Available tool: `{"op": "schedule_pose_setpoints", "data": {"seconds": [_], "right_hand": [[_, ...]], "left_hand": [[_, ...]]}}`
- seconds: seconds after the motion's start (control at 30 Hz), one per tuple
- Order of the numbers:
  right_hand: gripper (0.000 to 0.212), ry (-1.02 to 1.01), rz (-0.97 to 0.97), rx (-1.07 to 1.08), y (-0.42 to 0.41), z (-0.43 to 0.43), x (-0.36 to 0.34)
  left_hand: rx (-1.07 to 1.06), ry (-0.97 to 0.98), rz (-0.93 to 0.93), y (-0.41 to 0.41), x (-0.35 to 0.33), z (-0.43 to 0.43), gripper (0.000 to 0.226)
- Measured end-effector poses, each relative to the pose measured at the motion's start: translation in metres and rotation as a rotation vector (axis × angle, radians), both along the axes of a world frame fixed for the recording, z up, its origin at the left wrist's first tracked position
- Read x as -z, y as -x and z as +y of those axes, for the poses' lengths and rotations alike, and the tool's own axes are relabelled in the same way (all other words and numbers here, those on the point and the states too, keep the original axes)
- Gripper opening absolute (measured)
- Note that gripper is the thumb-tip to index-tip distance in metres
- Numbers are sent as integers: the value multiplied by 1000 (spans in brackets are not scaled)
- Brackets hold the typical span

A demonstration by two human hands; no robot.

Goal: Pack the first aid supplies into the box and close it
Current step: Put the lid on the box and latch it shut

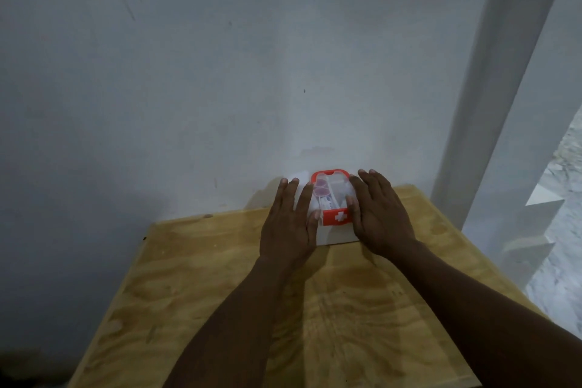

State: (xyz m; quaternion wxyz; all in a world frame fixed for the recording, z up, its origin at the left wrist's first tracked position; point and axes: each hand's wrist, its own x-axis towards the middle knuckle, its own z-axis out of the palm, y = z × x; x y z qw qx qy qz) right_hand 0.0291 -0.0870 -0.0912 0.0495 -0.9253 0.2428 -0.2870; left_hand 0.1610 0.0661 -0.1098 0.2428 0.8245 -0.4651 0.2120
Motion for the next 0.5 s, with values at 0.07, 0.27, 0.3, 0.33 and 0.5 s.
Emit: {"op": "schedule_pose_setpoints", "data": {"seconds": [0.07, 0.27, 0.3, 0.33, 0.5], "right_hand": [[58, -15, 7, -6, -8, -5, -1], [64, -48, 43, -20, -22, -22, -3], [64, -45, 54, -21, -22, -23, -3], [63, -42, 55, -24, -22, -24, -3], [66, -100, 168, -42, -19, -23, -17]], "left_hand": [[-11, -18, 14, -7, -2, -5, 62], [-28, -13, 29, -15, -5, -18, 58], [-34, -15, 38, -13, -7, -18, 58], [-39, -23, 43, -12, -8, -18, 59], [-34, -216, 144, -9, -28, -10, 61]]}}
